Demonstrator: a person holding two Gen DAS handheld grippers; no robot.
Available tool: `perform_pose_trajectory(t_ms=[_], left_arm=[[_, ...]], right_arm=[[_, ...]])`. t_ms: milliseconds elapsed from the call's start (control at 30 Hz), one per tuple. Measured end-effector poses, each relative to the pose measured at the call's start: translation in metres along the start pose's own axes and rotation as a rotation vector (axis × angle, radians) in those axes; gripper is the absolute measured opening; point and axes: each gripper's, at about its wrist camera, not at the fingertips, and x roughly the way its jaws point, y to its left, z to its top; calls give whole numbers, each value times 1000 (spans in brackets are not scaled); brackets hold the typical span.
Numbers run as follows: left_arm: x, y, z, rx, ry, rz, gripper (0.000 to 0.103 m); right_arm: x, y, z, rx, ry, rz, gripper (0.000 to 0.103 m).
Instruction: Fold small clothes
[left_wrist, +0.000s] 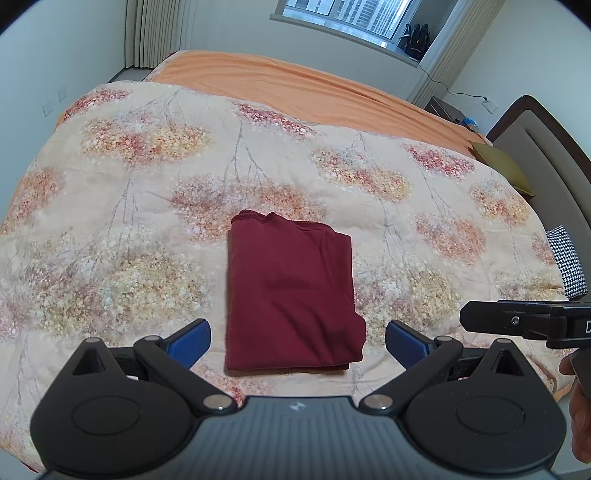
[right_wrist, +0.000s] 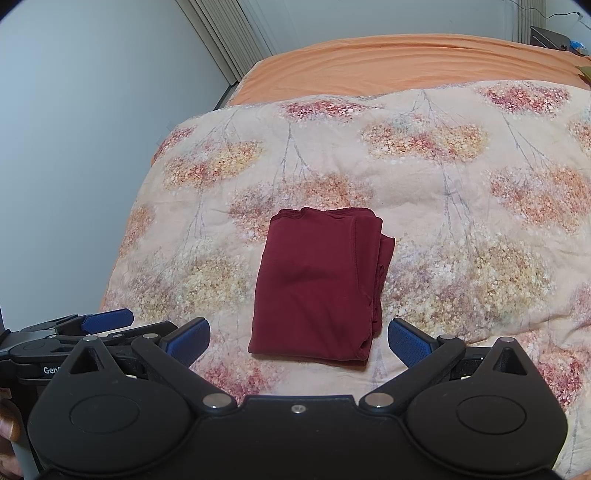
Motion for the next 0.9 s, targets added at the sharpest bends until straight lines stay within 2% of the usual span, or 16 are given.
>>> perform_pose_trajectory(t_ms=[567,900], left_arm=[[2,1,0,5,11,-6,103],[-8,-2,-2,21,-45,1,103]], right_arm=[[1,-1,1,1,0,1,102],[0,2,-1,-1,-2,3,102]])
